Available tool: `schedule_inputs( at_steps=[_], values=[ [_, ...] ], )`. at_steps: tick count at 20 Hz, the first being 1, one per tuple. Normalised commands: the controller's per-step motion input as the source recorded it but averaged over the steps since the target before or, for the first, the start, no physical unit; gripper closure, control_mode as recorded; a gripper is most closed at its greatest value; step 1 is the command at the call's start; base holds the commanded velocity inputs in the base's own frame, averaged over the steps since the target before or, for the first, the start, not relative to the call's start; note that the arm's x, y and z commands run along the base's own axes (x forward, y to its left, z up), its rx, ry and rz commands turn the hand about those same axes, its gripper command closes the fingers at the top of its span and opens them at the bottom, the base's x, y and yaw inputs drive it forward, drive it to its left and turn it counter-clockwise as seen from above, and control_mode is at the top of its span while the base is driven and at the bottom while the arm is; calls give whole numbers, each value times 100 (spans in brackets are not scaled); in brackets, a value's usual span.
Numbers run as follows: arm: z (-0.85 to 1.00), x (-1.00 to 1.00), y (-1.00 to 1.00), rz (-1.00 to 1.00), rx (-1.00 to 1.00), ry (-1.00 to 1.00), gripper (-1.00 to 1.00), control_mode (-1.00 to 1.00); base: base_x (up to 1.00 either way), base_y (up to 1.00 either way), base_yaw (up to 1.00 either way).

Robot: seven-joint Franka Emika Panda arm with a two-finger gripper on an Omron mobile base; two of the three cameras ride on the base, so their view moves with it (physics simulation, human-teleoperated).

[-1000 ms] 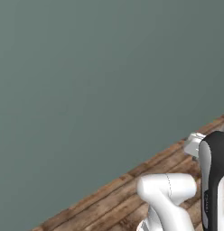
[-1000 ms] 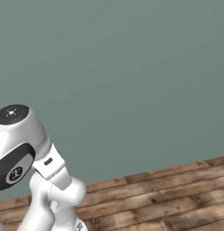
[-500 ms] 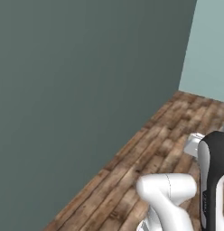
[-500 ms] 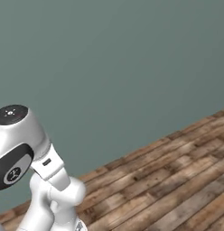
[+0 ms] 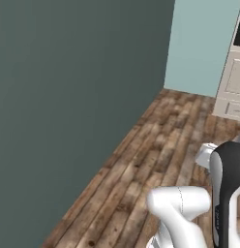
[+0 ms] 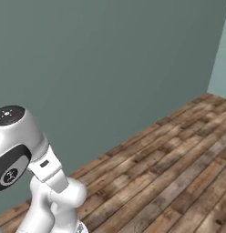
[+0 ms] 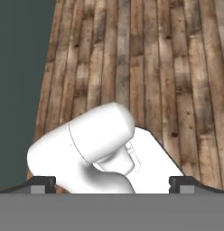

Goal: Place two dumplings into each of the tupperware containers and then place the containers in the fridge.

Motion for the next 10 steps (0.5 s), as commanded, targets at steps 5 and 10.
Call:
schedule_inputs(
  at_steps=[5, 10],
  values=[
    [0, 0, 0, 0, 0, 0, -100, 100, -99, 19, -28],
    [0, 0, 0, 0, 0, 0, -100, 100, -100, 20, -23]
  ],
)
